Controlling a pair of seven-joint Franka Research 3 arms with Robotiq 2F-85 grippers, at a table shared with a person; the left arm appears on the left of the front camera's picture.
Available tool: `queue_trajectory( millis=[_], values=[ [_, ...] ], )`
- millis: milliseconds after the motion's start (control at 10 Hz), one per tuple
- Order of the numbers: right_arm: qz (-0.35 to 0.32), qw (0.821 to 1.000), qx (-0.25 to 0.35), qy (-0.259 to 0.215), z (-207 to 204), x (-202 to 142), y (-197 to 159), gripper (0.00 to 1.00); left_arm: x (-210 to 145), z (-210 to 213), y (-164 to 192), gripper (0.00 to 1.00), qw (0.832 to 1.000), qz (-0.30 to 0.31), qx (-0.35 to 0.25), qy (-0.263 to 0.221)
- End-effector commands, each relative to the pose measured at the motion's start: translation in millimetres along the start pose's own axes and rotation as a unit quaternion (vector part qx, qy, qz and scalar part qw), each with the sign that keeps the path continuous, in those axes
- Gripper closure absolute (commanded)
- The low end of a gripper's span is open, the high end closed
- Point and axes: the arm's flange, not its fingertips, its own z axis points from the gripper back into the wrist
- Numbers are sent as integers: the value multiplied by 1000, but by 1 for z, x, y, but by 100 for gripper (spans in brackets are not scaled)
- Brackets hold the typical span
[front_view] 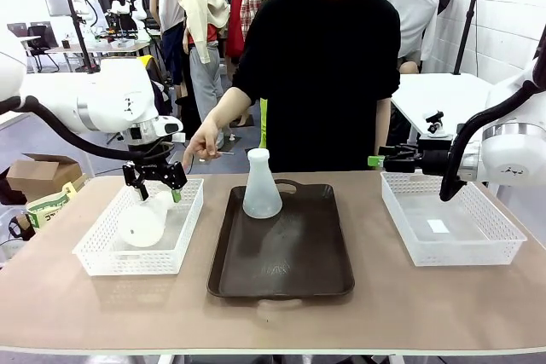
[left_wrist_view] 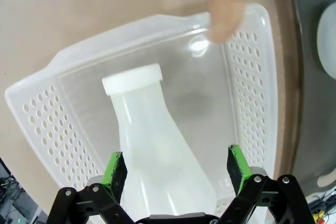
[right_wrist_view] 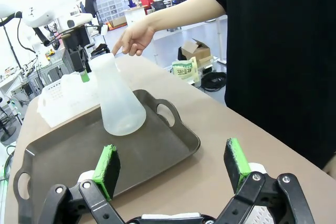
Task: Prepare the laboratory tools.
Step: Pick up the Big flask that the person points to.
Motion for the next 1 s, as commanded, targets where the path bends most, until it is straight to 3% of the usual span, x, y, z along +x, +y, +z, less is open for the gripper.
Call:
queue_trajectory(
  millis=[0, 900],
  values=[
    [3, 1000, 4, 6, 0, 0, 1, 0, 14, -8, 6, 0, 1000, 29, 1, -8],
    [3, 1000, 4, 6, 0, 0, 1, 0, 35, -30, 21, 0, 998, 51, 13, -23]
  ],
)
